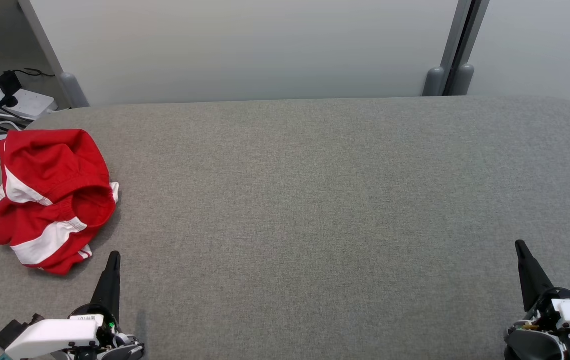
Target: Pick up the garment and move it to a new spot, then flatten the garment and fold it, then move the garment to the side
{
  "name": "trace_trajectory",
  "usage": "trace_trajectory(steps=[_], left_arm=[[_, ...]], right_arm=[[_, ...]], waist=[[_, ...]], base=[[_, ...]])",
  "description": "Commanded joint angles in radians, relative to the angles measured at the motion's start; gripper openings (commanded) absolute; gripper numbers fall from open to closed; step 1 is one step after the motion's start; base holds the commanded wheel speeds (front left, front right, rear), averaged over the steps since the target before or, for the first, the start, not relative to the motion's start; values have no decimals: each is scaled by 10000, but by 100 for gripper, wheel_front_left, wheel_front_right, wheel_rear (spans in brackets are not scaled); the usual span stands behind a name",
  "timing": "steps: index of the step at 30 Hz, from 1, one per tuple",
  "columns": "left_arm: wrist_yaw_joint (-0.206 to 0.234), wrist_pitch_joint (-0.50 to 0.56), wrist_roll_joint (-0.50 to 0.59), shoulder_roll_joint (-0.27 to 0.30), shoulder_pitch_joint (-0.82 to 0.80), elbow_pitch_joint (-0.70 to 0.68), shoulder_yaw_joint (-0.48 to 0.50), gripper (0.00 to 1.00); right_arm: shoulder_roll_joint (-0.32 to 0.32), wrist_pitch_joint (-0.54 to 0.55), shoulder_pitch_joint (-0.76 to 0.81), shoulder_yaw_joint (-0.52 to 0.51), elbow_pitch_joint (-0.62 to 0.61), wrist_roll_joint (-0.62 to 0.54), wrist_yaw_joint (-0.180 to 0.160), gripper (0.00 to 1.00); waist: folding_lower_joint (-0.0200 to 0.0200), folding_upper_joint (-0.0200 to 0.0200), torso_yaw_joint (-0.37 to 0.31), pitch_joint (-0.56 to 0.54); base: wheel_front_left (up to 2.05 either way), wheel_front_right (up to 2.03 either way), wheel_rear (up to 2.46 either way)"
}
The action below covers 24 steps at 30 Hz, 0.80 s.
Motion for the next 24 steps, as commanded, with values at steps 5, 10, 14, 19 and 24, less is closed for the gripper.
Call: trace_trajectory(steps=[5, 10, 14, 19, 24], left_arm=[[-81, 19, -52, 93, -580, -283, 288, 0], [-81, 18, -52, 93, -580, -283, 288, 0], [-81, 18, -52, 93, -580, -283, 288, 0], [-81, 18, -52, 93, -580, -283, 288, 0], [-81, 18, -52, 93, -580, -283, 288, 0]], right_arm=[[-114, 75, -186, 175, -321, 118, 16, 0], [-114, 75, -186, 175, -321, 118, 16, 0], [-114, 75, -186, 175, -321, 118, 16, 0], [-114, 75, -186, 175, -321, 118, 16, 0], [-114, 75, -186, 175, -321, 118, 16, 0]], waist=[[0, 0, 0, 0], [0, 0, 0, 0], [0, 0, 0, 0], [0, 0, 0, 0], [0, 0, 0, 0]], base=[[0, 0, 0], [0, 0, 0], [0, 0, 0], [0, 0, 0], [0, 0, 0]])
